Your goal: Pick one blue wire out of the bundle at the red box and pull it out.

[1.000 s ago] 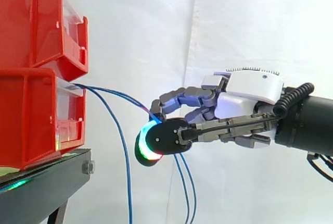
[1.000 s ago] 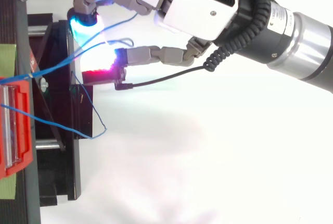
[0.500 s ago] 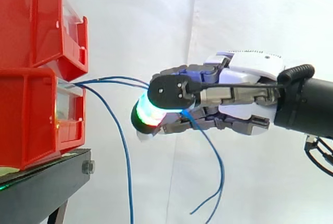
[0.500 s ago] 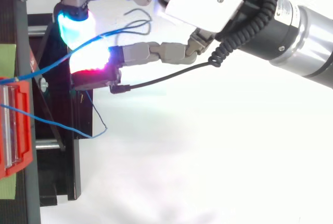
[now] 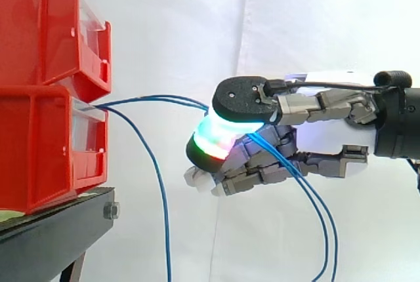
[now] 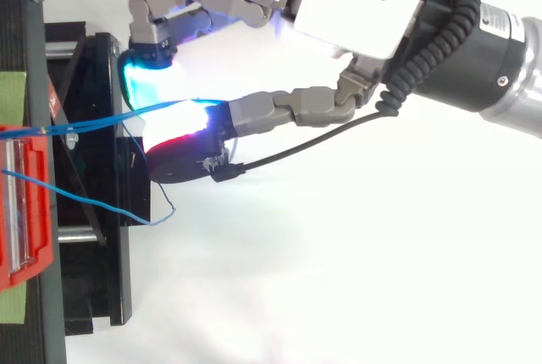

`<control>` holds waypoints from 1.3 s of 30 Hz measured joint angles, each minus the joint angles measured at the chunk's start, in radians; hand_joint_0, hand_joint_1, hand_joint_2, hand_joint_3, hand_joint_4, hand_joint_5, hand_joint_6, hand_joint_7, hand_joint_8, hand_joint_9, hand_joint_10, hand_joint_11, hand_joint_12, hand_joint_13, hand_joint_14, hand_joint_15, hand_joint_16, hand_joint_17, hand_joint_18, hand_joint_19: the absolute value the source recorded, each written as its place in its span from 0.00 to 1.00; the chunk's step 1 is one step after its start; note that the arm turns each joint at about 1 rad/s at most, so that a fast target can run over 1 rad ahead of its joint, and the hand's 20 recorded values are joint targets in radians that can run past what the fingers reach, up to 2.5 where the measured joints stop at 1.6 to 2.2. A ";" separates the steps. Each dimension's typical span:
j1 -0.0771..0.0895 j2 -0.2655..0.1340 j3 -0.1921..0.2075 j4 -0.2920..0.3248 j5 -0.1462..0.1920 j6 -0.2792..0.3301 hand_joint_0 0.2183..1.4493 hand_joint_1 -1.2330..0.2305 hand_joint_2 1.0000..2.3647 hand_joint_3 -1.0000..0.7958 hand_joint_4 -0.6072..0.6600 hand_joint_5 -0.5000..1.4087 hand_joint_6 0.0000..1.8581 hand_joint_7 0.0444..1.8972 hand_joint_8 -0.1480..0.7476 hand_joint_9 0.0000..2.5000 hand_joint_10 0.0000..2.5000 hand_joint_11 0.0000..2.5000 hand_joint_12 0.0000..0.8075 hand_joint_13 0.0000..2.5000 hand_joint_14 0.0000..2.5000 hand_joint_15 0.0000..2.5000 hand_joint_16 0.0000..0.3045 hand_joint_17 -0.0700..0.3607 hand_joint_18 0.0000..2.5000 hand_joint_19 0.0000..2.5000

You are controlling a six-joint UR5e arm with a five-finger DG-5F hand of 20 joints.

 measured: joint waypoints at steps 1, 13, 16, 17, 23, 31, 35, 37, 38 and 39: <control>0.001 0.001 0.000 -0.007 0.001 0.014 0.29 0.31 0.01 0.44 0.63 0.19 0.41 0.60 0.45 0.32 0.01 0.27 0.47 0.10 0.00 0.05 0.20 0.48 0.07 0.11; 0.009 0.004 0.011 -0.033 0.007 0.078 0.26 0.35 0.01 0.38 0.63 0.19 0.39 0.61 0.45 0.32 0.01 0.27 0.47 0.09 0.00 0.05 0.20 0.48 0.06 0.11; 0.009 0.004 0.028 -0.052 0.008 0.081 0.26 0.35 0.01 0.36 0.64 0.19 0.39 0.61 0.46 0.32 0.01 0.27 0.48 0.09 0.00 0.05 0.20 0.49 0.06 0.11; 0.009 0.004 0.033 -0.061 0.008 0.084 0.25 0.35 0.01 0.36 0.64 0.19 0.38 0.61 0.46 0.32 0.01 0.27 0.48 0.09 0.00 0.05 0.20 0.49 0.06 0.11; 0.009 0.004 0.049 -0.122 0.007 0.135 0.23 0.35 0.00 0.31 0.65 0.20 0.38 0.61 0.47 0.32 0.01 0.27 0.49 0.10 0.00 0.05 0.21 0.50 0.07 0.11; 0.009 0.004 0.050 -0.134 0.008 0.177 0.21 0.36 0.00 0.29 0.65 0.20 0.39 0.59 0.47 0.32 0.01 0.27 0.50 0.09 0.00 0.05 0.22 0.51 0.06 0.12; 0.010 0.004 0.050 -0.134 0.008 0.189 0.21 0.42 0.00 0.29 0.65 0.20 0.37 0.62 0.48 0.33 0.01 0.26 0.50 0.10 0.00 0.05 0.22 0.51 0.07 0.12; 0.010 0.004 0.051 -0.134 0.008 0.191 0.22 0.46 0.00 0.31 0.65 0.21 0.34 0.67 0.46 0.33 0.01 0.25 0.49 0.10 0.00 0.05 0.21 0.50 0.07 0.12; 0.010 0.004 0.050 -0.134 0.008 0.192 0.23 0.47 0.00 0.32 0.65 0.22 0.32 0.69 0.46 0.33 0.01 0.25 0.49 0.10 0.00 0.05 0.21 0.50 0.06 0.13; 0.010 0.004 0.050 -0.134 0.008 0.193 0.24 0.48 0.01 0.33 0.65 0.22 0.31 0.71 0.46 0.33 0.01 0.25 0.48 0.10 0.00 0.05 0.21 0.50 0.06 0.13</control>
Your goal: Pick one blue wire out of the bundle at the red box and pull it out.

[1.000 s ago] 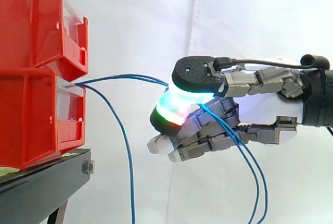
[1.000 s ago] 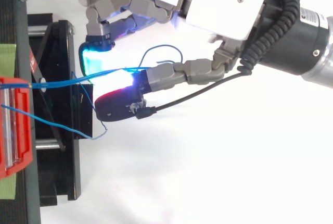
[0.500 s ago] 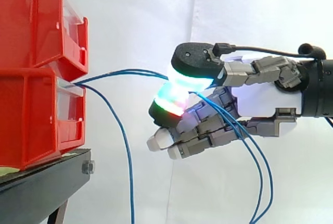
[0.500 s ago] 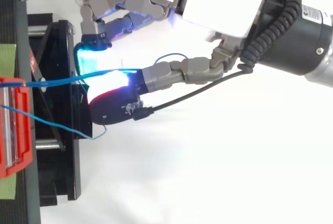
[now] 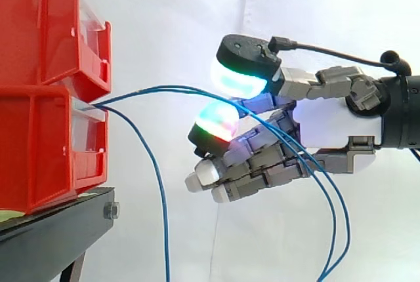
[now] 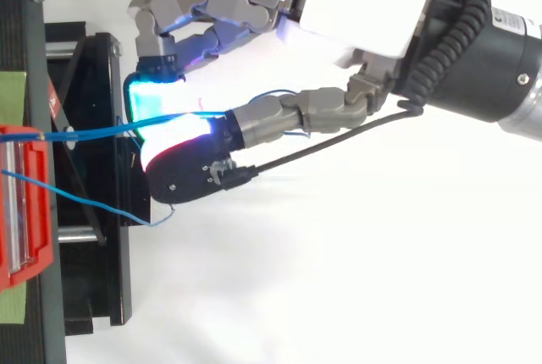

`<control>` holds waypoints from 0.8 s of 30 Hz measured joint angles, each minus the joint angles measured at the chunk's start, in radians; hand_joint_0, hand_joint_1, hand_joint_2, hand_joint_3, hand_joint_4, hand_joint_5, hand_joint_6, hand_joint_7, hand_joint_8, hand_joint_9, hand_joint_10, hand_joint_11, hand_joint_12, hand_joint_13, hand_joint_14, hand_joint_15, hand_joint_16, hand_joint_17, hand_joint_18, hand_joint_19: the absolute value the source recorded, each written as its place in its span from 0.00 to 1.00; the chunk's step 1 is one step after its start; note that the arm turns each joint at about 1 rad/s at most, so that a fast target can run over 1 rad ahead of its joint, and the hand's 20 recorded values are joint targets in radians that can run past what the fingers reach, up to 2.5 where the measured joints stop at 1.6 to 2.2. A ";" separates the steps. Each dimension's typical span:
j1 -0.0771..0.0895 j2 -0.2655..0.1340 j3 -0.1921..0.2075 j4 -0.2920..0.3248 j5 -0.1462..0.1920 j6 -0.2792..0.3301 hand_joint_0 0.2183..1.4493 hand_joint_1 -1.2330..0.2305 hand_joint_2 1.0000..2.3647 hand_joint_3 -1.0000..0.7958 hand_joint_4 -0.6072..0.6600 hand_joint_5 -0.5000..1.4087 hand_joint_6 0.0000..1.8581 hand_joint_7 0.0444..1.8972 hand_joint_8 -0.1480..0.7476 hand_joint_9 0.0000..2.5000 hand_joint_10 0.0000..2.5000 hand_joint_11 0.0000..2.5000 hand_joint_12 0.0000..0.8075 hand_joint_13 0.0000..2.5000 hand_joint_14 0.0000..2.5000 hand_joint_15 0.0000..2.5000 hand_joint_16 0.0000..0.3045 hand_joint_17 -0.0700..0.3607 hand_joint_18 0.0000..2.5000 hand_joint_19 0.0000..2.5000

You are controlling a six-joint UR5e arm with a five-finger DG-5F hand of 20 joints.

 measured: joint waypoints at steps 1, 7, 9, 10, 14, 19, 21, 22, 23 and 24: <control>0.000 0.000 0.000 0.000 0.000 0.000 0.24 0.48 0.01 0.33 0.64 0.22 0.31 0.71 0.45 0.33 0.01 0.25 0.48 0.10 0.00 0.05 0.21 0.50 0.06 0.13; 0.000 0.000 0.000 0.000 0.000 0.001 0.27 0.40 0.01 0.39 0.64 0.22 0.32 0.72 0.45 0.34 0.01 0.26 0.46 0.10 0.00 0.06 0.20 0.48 0.07 0.13; 0.000 0.000 0.000 0.000 0.000 0.001 0.28 0.39 0.01 0.41 0.64 0.22 0.33 0.71 0.45 0.34 0.01 0.27 0.46 0.11 0.00 0.06 0.20 0.48 0.07 0.12; 0.000 0.000 0.000 0.000 0.000 0.001 0.28 0.38 0.01 0.41 0.63 0.22 0.33 0.70 0.45 0.34 0.01 0.27 0.46 0.11 0.00 0.05 0.20 0.48 0.07 0.12; 0.000 0.000 0.000 0.000 0.000 0.001 0.28 0.37 0.01 0.43 0.63 0.21 0.34 0.69 0.45 0.35 0.01 0.27 0.46 0.11 0.00 0.06 0.20 0.48 0.08 0.12; 0.000 0.000 0.000 0.000 0.001 0.000 0.29 0.31 0.01 0.42 0.68 0.20 0.39 0.64 0.45 0.35 0.01 0.29 0.46 0.12 0.00 0.06 0.20 0.48 0.09 0.12; 0.000 0.000 0.000 0.000 0.001 0.000 0.29 0.28 0.01 0.41 0.69 0.20 0.39 0.64 0.45 0.35 0.01 0.29 0.47 0.12 0.00 0.06 0.20 0.48 0.09 0.11; 0.000 0.000 0.000 0.000 0.001 -0.001 0.29 0.28 0.01 0.40 0.68 0.20 0.39 0.64 0.46 0.35 0.01 0.29 0.47 0.12 0.00 0.06 0.20 0.48 0.09 0.11; 0.000 0.000 0.000 0.000 0.001 -0.001 0.29 0.28 0.01 0.40 0.68 0.20 0.39 0.64 0.46 0.35 0.01 0.29 0.47 0.12 0.00 0.06 0.20 0.48 0.09 0.12; 0.000 0.000 0.000 0.000 0.001 -0.001 0.29 0.27 0.01 0.39 0.68 0.19 0.39 0.64 0.45 0.34 0.01 0.29 0.47 0.12 0.00 0.06 0.20 0.48 0.09 0.11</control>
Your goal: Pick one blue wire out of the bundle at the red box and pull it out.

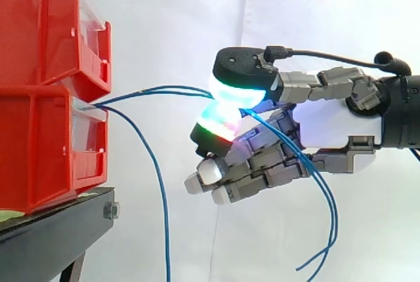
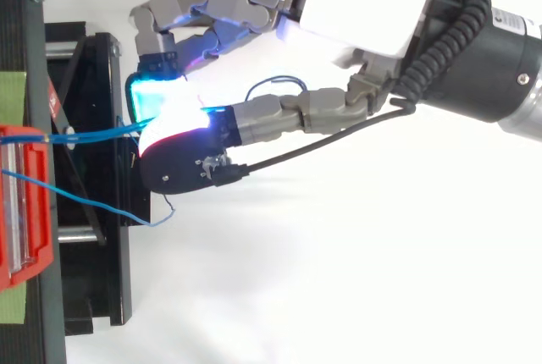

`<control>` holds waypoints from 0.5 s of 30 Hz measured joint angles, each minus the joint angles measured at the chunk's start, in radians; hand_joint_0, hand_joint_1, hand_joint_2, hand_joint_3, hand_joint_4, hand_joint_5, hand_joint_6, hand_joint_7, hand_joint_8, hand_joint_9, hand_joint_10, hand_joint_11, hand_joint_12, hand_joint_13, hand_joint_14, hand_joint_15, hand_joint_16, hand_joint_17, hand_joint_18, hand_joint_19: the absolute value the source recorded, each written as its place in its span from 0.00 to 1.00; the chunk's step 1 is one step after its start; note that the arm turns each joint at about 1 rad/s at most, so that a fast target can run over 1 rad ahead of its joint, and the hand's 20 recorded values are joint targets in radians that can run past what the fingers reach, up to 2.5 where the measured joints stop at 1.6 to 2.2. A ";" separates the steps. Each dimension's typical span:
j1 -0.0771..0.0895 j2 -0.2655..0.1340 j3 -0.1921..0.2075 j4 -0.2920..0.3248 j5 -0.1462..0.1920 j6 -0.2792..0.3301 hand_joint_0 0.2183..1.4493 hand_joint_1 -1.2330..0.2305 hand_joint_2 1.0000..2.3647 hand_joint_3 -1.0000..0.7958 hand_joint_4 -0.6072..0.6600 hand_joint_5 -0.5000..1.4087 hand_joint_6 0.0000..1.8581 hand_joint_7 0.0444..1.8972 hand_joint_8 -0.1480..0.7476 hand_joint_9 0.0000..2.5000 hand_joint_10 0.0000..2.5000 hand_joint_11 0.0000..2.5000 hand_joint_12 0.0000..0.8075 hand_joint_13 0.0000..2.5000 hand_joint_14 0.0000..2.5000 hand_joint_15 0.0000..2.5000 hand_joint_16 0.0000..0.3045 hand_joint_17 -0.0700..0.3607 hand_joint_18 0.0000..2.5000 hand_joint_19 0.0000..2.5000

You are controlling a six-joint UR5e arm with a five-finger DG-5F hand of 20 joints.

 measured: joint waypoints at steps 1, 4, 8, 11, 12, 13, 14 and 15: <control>0.000 0.000 0.000 0.000 0.000 0.000 0.29 0.27 0.01 0.39 0.68 0.19 0.40 0.63 0.45 0.34 0.01 0.29 0.47 0.12 0.00 0.06 0.20 0.48 0.09 0.11; 0.000 0.000 0.000 0.000 0.000 -0.001 0.29 0.27 0.01 0.38 0.68 0.20 0.40 0.62 0.45 0.34 0.01 0.29 0.47 0.12 0.00 0.06 0.20 0.48 0.09 0.12; 0.000 0.000 0.000 0.000 0.000 0.000 0.27 0.28 0.01 0.36 0.66 0.20 0.39 0.63 0.45 0.34 0.01 0.28 0.47 0.11 0.00 0.06 0.20 0.48 0.09 0.12; 0.001 0.000 0.000 0.000 0.001 0.001 0.25 0.29 0.01 0.33 0.66 0.20 0.37 0.64 0.46 0.34 0.01 0.28 0.48 0.11 0.00 0.06 0.21 0.49 0.09 0.12; 0.001 0.000 0.000 0.000 0.001 0.001 0.23 0.32 0.00 0.32 0.66 0.20 0.37 0.63 0.46 0.34 0.01 0.28 0.49 0.11 0.00 0.06 0.21 0.50 0.09 0.12; 0.001 0.000 0.000 0.000 0.002 0.001 0.23 0.33 0.00 0.32 0.66 0.20 0.37 0.64 0.46 0.34 0.01 0.27 0.49 0.11 0.00 0.06 0.21 0.50 0.09 0.13; 0.001 0.000 0.000 0.000 0.002 0.001 0.22 0.37 0.00 0.31 0.66 0.21 0.37 0.63 0.46 0.34 0.01 0.27 0.49 0.12 0.00 0.06 0.22 0.51 0.09 0.13; 0.001 0.000 0.000 0.000 0.002 0.001 0.21 0.39 0.00 0.30 0.66 0.21 0.36 0.65 0.47 0.35 0.01 0.27 0.50 0.12 0.00 0.06 0.22 0.51 0.09 0.13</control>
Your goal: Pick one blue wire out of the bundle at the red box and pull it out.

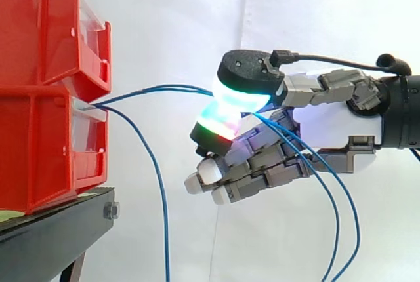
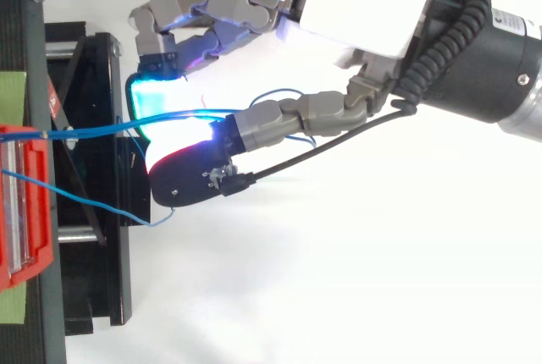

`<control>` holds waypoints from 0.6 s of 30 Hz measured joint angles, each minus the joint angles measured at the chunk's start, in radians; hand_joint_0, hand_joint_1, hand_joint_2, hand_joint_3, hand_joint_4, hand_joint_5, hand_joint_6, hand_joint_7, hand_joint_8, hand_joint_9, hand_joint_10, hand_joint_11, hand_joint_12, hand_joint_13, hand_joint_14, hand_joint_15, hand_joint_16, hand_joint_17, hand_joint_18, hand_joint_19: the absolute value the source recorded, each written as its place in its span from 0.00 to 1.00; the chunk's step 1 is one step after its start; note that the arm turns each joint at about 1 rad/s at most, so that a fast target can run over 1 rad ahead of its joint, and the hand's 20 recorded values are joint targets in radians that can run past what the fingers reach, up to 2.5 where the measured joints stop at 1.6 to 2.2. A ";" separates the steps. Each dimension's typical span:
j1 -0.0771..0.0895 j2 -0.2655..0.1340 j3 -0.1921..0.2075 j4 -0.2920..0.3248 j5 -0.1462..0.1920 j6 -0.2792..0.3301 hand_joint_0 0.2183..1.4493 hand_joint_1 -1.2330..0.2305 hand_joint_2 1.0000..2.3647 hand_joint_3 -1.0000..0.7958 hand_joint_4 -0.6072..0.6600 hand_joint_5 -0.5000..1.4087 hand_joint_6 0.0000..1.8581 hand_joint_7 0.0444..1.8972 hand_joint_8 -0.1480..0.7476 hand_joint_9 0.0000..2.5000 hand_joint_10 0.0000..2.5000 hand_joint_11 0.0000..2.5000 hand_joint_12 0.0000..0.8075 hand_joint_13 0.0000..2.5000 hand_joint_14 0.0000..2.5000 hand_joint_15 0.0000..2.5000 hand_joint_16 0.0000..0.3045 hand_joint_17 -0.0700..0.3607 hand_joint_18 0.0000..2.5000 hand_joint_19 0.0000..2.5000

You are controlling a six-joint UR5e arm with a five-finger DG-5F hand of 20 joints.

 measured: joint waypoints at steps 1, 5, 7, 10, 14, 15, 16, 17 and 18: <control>0.000 0.000 0.000 0.000 0.000 0.000 0.21 0.41 0.00 0.29 0.66 0.21 0.35 0.65 0.47 0.35 0.01 0.27 0.50 0.12 0.00 0.06 0.22 0.51 0.09 0.13; 0.000 0.000 0.000 0.000 0.001 0.000 0.19 0.49 0.00 0.28 0.67 0.22 0.34 0.68 0.48 0.36 0.01 0.26 0.52 0.12 0.00 0.07 0.23 0.53 0.09 0.14; 0.000 0.000 0.000 0.000 0.001 0.000 0.19 0.51 0.00 0.28 0.67 0.22 0.33 0.68 0.49 0.37 0.01 0.26 0.51 0.12 0.00 0.07 0.23 0.53 0.09 0.14; 0.000 0.000 0.000 0.001 0.001 0.000 0.24 0.47 0.01 0.33 0.65 0.22 0.32 0.71 0.47 0.37 0.01 0.27 0.48 0.13 0.00 0.07 0.21 0.50 0.08 0.15; 0.000 0.000 0.000 0.001 0.001 0.000 0.29 0.42 0.01 0.47 0.65 0.22 0.33 0.70 0.46 0.38 0.01 0.28 0.47 0.15 0.00 0.07 0.19 0.47 0.11 0.15; 0.000 0.000 0.000 0.001 0.001 0.000 0.29 0.42 0.01 0.48 0.66 0.21 0.34 0.69 0.47 0.38 0.01 0.28 0.47 0.15 0.00 0.08 0.20 0.48 0.12 0.15; 0.000 0.000 0.000 0.001 0.001 0.000 0.29 0.42 0.01 0.49 0.67 0.21 0.34 0.69 0.47 0.38 0.01 0.28 0.48 0.15 0.00 0.08 0.20 0.48 0.12 0.14; 0.000 0.000 0.000 0.001 0.001 0.000 0.29 0.41 0.01 0.50 0.67 0.21 0.34 0.68 0.47 0.38 0.01 0.28 0.48 0.15 0.00 0.08 0.20 0.48 0.12 0.15; 0.000 0.000 0.000 0.001 0.001 0.000 0.30 0.40 0.01 0.50 0.68 0.21 0.33 0.68 0.47 0.38 0.01 0.28 0.48 0.15 0.00 0.08 0.20 0.49 0.12 0.14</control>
